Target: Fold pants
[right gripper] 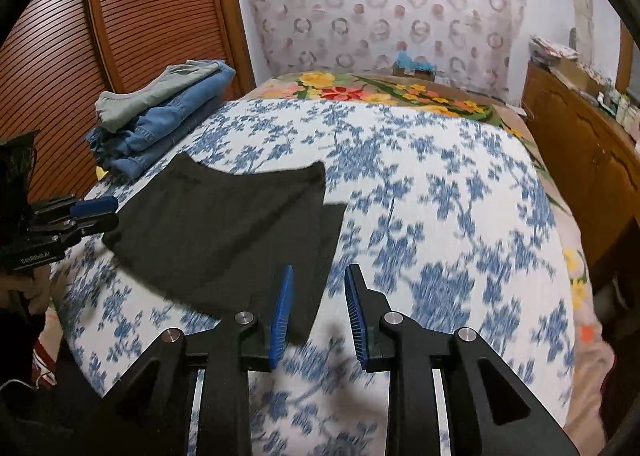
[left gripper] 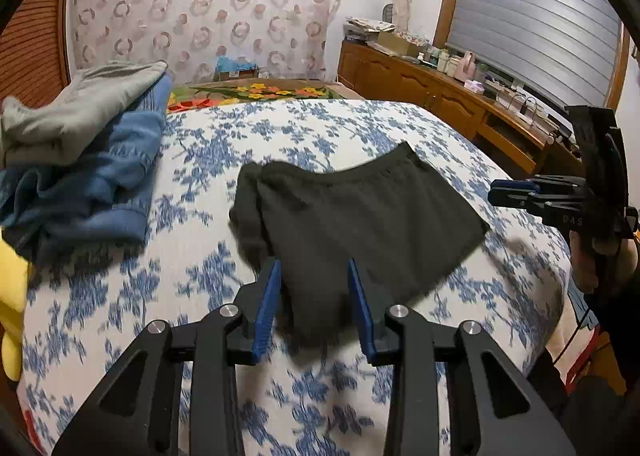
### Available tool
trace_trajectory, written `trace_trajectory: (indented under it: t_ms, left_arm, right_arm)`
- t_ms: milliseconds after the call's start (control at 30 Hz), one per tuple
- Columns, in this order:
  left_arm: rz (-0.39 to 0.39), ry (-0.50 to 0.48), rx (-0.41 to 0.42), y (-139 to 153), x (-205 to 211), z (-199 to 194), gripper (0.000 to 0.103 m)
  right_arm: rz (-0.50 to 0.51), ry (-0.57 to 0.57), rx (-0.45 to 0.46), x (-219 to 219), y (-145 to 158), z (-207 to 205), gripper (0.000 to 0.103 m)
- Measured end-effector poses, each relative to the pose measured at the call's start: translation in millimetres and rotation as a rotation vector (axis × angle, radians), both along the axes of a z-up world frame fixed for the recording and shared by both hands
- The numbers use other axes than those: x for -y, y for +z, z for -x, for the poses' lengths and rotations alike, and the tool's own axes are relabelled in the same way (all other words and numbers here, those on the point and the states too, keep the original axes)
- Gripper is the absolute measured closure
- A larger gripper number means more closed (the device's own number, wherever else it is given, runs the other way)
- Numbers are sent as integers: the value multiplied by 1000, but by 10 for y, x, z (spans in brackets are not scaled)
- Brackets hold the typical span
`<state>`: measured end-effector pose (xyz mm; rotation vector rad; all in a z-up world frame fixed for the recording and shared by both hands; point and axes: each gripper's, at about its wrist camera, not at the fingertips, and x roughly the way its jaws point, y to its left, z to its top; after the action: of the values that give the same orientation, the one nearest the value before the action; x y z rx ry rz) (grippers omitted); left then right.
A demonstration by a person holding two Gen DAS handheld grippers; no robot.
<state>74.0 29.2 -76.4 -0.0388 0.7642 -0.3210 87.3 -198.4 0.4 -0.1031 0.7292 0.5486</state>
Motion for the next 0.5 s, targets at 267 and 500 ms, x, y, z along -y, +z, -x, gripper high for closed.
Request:
trace_trajectory:
  t_ms: [267, 500]
  left_arm:
    - [-1, 4, -50, -176, 4, 76, 67]
    - [-8, 7, -72, -255, 25, 33, 67]
  right_arm:
    - [5, 20, -26, -90, -83, 114, 75]
    - [-9, 20, -59, -129, -210, 1, 75]
